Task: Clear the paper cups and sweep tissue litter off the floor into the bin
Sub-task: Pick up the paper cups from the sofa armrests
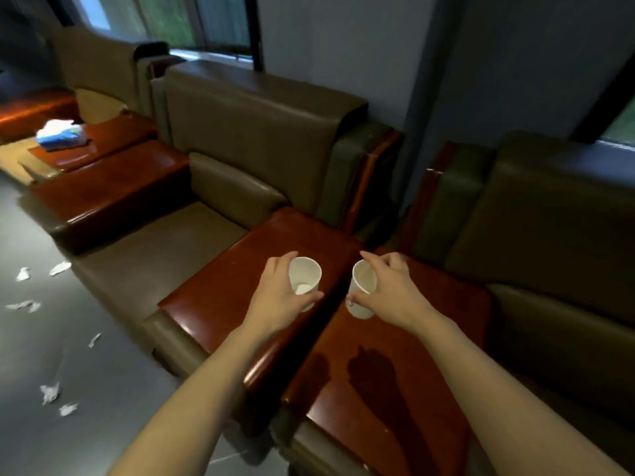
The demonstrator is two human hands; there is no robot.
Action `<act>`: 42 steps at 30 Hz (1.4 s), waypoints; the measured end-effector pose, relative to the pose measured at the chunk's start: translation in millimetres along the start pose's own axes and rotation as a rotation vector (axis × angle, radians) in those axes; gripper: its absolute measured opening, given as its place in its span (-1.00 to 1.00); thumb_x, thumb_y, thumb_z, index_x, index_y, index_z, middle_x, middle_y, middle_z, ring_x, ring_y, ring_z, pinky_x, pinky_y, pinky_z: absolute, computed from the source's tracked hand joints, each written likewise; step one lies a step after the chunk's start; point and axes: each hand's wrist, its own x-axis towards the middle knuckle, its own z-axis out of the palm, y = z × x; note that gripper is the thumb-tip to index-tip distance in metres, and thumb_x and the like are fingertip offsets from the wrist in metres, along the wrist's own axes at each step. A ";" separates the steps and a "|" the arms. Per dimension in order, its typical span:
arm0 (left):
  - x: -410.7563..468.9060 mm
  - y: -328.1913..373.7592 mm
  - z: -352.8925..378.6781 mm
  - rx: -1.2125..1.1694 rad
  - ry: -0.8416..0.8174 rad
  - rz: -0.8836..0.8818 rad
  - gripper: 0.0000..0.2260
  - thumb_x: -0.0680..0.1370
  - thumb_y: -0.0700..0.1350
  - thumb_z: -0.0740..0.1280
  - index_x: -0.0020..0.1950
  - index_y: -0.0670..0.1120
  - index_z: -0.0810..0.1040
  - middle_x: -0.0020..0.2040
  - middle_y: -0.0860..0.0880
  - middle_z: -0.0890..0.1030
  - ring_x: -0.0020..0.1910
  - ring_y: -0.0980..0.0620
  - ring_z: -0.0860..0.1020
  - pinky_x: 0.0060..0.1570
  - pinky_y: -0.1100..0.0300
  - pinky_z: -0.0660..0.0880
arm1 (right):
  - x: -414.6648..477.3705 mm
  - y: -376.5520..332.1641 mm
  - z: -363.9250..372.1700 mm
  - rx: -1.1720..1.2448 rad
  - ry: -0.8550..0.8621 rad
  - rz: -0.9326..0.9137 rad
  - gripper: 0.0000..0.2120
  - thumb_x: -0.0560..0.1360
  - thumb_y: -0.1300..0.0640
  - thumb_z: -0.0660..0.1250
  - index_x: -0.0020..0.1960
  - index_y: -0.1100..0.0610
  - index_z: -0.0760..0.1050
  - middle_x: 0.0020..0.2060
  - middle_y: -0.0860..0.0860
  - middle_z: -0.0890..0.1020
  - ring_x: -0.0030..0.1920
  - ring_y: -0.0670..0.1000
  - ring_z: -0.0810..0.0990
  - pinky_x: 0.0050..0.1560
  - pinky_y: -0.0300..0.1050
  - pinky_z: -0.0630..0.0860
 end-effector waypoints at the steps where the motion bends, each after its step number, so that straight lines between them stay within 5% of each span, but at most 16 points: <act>1: -13.5 23.9 3.8 -0.002 -0.036 0.033 -0.25 0.38 0.05 0.51 0.47 -0.04 0.22 0.32 -0.01 0.32 0.27 0.03 0.35 0.17 0.22 0.29 | -27.1 9.2 -15.5 0.011 0.033 0.026 -0.21 0.44 -0.01 0.45 0.53 -0.02 0.10 0.33 0.03 0.20 0.40 0.06 0.14 0.40 -0.04 0.20; 16: -231.4 390.9 257.7 0.001 -0.631 0.698 -0.28 0.42 0.01 0.48 0.48 -0.04 0.21 0.37 -0.04 0.32 0.33 0.00 0.33 0.28 0.14 0.29 | -434.0 264.6 -202.2 -0.021 0.576 0.659 -0.21 0.44 -0.04 0.43 0.54 0.03 0.09 0.35 0.10 0.22 0.39 0.11 0.17 0.38 0.02 0.25; 25: -420.0 583.2 448.0 -0.027 -0.932 0.889 -0.27 0.42 0.02 0.47 0.49 -0.02 0.19 0.36 -0.02 0.31 0.30 -0.01 0.35 0.23 0.08 0.38 | -673.4 429.8 -274.5 0.012 0.716 0.991 -0.20 0.43 -0.05 0.44 0.53 0.02 0.11 0.34 0.11 0.23 0.39 0.11 0.18 0.37 0.04 0.26; 32: -502.0 688.3 552.0 -0.018 -1.019 0.983 -0.27 0.43 0.05 0.46 0.49 -0.02 0.18 0.37 0.00 0.28 0.33 0.01 0.32 0.17 0.22 0.28 | -779.2 528.4 -337.5 0.010 0.758 1.077 -0.19 0.42 -0.05 0.44 0.53 0.01 0.10 0.33 0.10 0.22 0.39 0.12 0.16 0.37 0.01 0.28; 42: -580.7 823.1 692.4 -0.033 -1.051 1.064 -0.27 0.43 0.02 0.46 0.49 -0.02 0.17 0.37 -0.01 0.28 0.32 0.01 0.34 0.25 0.13 0.35 | -867.5 679.1 -416.6 0.024 0.751 1.081 -0.19 0.42 -0.05 0.43 0.54 0.01 0.08 0.32 0.10 0.21 0.39 0.12 0.16 0.39 0.01 0.26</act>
